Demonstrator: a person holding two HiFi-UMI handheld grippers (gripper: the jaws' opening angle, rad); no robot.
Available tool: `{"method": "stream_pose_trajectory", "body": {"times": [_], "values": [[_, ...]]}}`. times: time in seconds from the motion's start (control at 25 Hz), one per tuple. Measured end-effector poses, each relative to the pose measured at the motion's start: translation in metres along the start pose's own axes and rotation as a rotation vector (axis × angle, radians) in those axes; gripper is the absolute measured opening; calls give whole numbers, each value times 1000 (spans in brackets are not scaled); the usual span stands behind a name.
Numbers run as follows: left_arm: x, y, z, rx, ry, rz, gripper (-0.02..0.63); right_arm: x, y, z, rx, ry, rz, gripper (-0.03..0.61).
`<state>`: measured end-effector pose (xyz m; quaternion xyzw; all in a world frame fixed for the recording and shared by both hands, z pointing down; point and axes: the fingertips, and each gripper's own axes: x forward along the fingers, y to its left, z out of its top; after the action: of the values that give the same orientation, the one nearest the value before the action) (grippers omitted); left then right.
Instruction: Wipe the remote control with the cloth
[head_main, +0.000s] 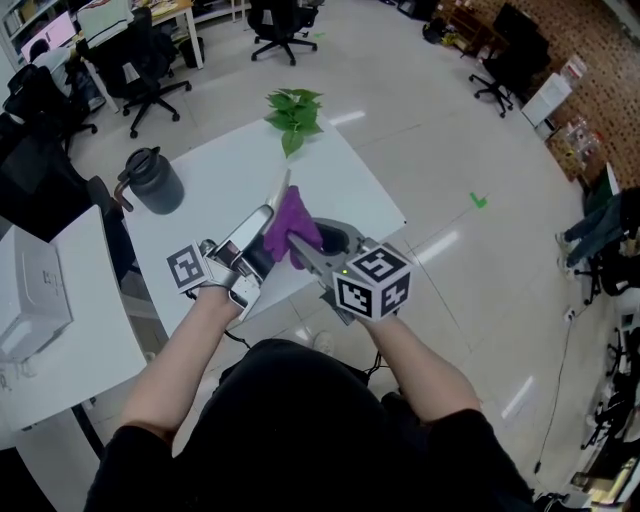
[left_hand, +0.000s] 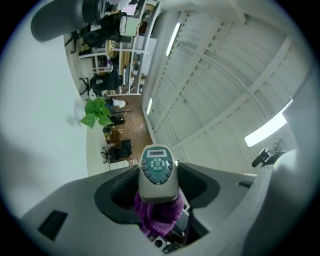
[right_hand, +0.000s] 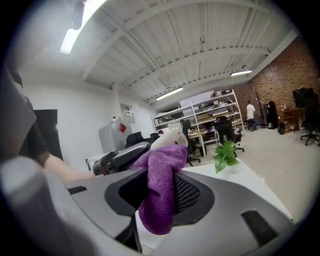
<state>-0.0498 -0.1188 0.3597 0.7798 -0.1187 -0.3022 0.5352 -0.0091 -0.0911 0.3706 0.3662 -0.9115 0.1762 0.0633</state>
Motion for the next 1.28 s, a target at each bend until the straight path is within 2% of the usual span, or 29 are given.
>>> {"method": "stream_pose_trajectory", "body": {"times": [0.28,0.4,0.52,0.64,0.72,0.8,0.88,1.0,1.12,1.28], "values": [[-3,-3,-28,5,106,-4,232,-18,-41,32,21,-76,-135,143],[-8,-3,-24,80,106,34,232,-21,-39,33,-1,-75,-160,144],[-17,7,-10,296,119,167,232,-24,-37,21,-60,-37,-217,144],[-38,34,5,593,197,416,232,-26,-38,1,-109,24,-284,144],[-55,56,11,759,271,558,232,-25,-36,-13,-119,61,-314,144],[-71,74,15,877,336,651,232,-23,-33,-26,-120,89,-334,144],[-85,87,16,954,387,710,232,-22,-30,-37,-115,116,-351,144],[-105,111,15,994,431,781,232,-17,-30,-57,-97,164,-366,146],[-130,140,18,952,408,864,232,-2,-34,-82,-86,232,-348,147],[-165,176,23,888,341,1000,232,21,-46,-116,-94,326,-282,150]]}}
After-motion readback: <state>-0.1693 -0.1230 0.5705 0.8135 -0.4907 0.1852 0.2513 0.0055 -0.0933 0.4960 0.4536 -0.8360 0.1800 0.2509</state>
